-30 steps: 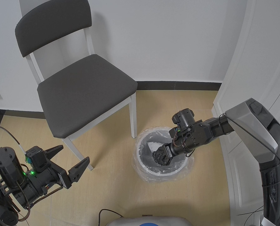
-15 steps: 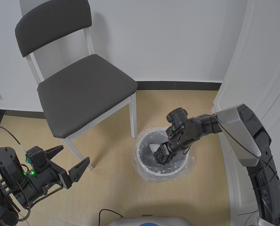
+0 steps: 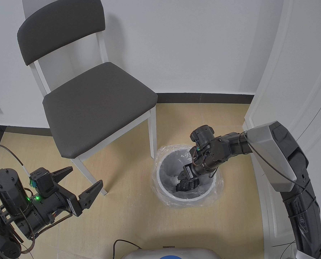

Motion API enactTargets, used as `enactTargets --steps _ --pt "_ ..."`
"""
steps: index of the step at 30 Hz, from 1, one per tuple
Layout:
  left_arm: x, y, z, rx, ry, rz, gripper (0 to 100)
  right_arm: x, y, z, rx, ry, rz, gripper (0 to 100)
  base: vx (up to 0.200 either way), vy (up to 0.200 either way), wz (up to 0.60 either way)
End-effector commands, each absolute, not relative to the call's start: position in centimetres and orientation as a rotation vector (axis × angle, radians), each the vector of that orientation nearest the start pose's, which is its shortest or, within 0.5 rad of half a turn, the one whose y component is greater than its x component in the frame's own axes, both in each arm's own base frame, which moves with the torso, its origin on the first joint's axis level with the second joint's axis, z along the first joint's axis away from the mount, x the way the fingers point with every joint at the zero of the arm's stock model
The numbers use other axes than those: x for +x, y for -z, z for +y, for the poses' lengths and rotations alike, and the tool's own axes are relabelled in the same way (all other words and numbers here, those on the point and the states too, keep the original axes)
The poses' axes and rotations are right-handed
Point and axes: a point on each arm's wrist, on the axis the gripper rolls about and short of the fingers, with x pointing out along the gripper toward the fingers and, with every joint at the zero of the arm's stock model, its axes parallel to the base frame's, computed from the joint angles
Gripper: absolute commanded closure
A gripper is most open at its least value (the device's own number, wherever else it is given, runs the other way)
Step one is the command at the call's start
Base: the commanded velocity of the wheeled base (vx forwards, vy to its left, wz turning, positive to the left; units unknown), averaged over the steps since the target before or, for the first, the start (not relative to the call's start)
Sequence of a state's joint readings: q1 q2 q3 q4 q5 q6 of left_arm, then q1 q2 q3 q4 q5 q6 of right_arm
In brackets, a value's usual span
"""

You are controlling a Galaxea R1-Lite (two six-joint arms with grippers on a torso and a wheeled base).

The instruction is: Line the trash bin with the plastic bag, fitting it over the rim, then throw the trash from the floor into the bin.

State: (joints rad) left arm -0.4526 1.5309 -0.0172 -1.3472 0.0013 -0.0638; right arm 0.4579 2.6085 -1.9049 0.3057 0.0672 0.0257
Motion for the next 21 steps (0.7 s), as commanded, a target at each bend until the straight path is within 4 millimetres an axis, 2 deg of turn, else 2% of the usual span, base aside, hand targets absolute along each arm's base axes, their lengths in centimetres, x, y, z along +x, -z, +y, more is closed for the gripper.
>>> enactTargets --steps 1,10,21 --pt "15.4 -10.9 -7.5 -0.022 0.443 0.199 0 44.4 -2.0 21.7 -0.168 -0.463 0.990 0 0.000 0.000 0.00" --pt "15.4 -10.9 -7.5 -0.022 0.443 0.199 0 43.4 -4.6 21.0 -0.162 -0.462 0.971 0 0.000 0.000 0.00" --pt "15.4 -10.8 -7.6 -0.021 0.446 0.203 0 40.9 -9.5 19.9 -0.152 -0.469 0.919 0 0.000 0.000 0.00"
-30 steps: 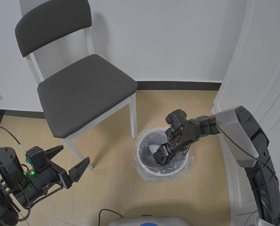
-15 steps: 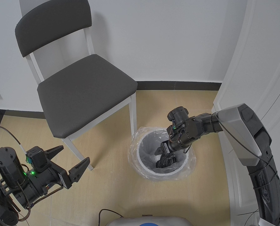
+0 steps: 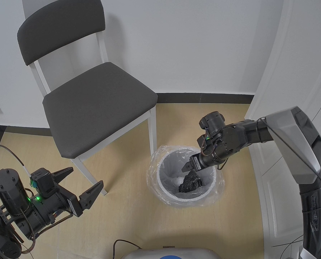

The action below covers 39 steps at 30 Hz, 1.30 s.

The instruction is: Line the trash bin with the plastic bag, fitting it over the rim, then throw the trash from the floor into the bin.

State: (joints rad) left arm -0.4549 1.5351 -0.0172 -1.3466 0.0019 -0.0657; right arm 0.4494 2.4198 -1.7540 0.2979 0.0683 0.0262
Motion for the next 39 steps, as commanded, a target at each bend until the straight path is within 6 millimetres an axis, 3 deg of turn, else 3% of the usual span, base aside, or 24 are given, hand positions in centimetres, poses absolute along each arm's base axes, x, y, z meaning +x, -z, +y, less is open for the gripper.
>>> enactTargets --steps 1,11,13,14,22,34,36,39 --pt "15.5 -10.8 -7.6 -0.022 0.444 0.203 0 40.6 -9.9 19.8 -0.150 -0.471 0.913 0 0.000 0.000 0.00" --pt "15.5 -10.7 -7.6 -0.022 0.444 0.213 0 38.4 -14.2 18.8 -0.135 -0.482 0.849 0 0.000 0.000 0.00" --pt "15.5 -10.7 -7.6 -0.022 0.444 0.213 0 38.4 -14.2 18.8 -0.135 -0.482 0.849 0 0.000 0.000 0.00" --pt "15.5 -10.7 -7.6 -0.022 0.445 0.213 0 37.5 -15.9 18.3 -0.126 -0.484 0.818 0 0.000 0.000 0.00" --pt "15.6 -10.6 -7.6 -0.019 0.444 0.215 0 34.6 -20.8 16.7 -0.096 -0.482 0.693 0 0.000 0.000 0.00" --pt "15.6 -11.6 -7.6 -0.041 0.446 0.130 0 29.4 -25.1 12.7 -0.068 -0.360 0.472 0 0.000 0.000 0.00" --pt "15.6 -11.6 -7.6 -0.041 0.446 0.130 0 29.4 -25.1 12.7 -0.068 -0.360 0.472 0 0.000 0.000 0.00" --pt "15.8 -12.9 -7.3 -0.063 0.431 0.011 0 26.8 -26.1 10.8 -0.026 -0.311 0.335 0 0.000 0.000 0.00"
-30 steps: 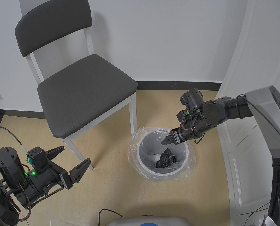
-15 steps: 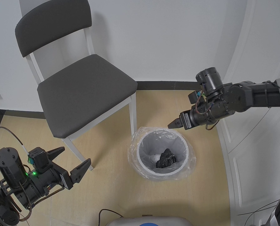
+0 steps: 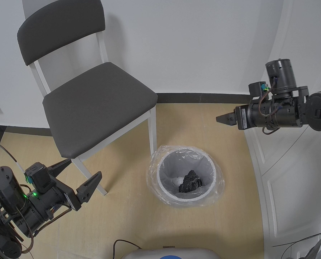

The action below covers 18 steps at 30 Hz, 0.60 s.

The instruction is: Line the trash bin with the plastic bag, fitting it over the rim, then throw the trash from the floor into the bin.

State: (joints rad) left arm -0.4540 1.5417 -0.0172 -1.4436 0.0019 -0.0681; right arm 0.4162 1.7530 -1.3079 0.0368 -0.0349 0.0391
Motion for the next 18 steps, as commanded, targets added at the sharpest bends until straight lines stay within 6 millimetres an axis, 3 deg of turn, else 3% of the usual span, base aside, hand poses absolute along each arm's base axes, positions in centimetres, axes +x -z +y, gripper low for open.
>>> enactTargets --steps 1,9,13,18 --pt "15.9 -13.0 -7.1 -0.062 0.419 -0.001 0 26.3 -26.4 10.5 -0.015 -0.304 0.306 0 0.000 0.000 0.00" --pt "15.8 -16.7 -5.6 -0.091 0.345 -0.203 0 23.2 -28.7 8.1 0.086 -0.219 0.065 0 0.000 0.000 0.00" --pt "15.0 -19.1 -5.0 -0.113 0.326 -0.331 0 20.8 -30.8 6.7 0.121 -0.199 -0.085 0 0.000 0.000 0.00" --pt "15.8 -21.4 -4.2 -0.074 0.257 -0.437 0 17.8 -33.0 5.6 0.150 -0.202 -0.206 0 0.000 0.000 0.00"
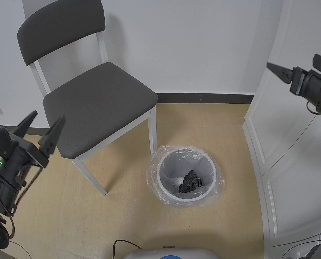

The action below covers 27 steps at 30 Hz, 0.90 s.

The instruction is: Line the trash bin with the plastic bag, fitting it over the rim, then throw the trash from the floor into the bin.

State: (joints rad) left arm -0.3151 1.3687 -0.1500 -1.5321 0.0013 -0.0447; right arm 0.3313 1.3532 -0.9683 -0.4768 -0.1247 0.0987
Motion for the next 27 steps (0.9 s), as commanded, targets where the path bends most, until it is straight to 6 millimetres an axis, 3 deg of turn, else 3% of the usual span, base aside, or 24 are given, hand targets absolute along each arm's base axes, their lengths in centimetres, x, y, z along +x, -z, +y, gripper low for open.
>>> enactTargets --steps 1,5,9,11,12,19,21,27 --pt "15.9 -21.6 -4.1 -0.064 0.248 -0.446 0 17.4 -33.1 5.4 0.151 -0.201 -0.215 0 0.000 0.000 0.00" --pt "16.2 -22.9 -3.3 0.013 0.175 -0.510 0 14.8 -34.1 4.3 0.163 -0.187 -0.287 0 0.000 0.000 0.00" --pt "15.2 -24.4 -3.0 0.027 0.168 -0.573 0 11.8 -35.2 2.6 0.171 -0.128 -0.377 0 0.000 0.000 0.00" --pt "15.1 -24.6 -3.0 0.026 0.168 -0.578 0 11.5 -35.3 2.5 0.171 -0.122 -0.387 0 0.000 0.000 0.00" --pt "14.3 -25.7 -2.8 0.025 0.163 -0.591 0 9.6 -35.7 1.7 0.174 -0.092 -0.438 0 0.000 0.000 0.00" --pt "12.2 -28.9 -2.0 0.032 0.134 -0.561 0 5.6 -35.1 0.6 0.173 -0.054 -0.518 0 0.000 0.000 0.00" --pt "10.7 -30.2 -1.5 0.034 0.114 -0.541 0 3.8 -34.7 0.3 0.174 -0.040 -0.551 0 0.000 0.000 0.00" --pt "7.6 -30.5 -1.0 0.039 0.094 -0.512 0 1.3 -33.6 -0.1 0.176 -0.037 -0.588 0 0.000 0.000 0.00"
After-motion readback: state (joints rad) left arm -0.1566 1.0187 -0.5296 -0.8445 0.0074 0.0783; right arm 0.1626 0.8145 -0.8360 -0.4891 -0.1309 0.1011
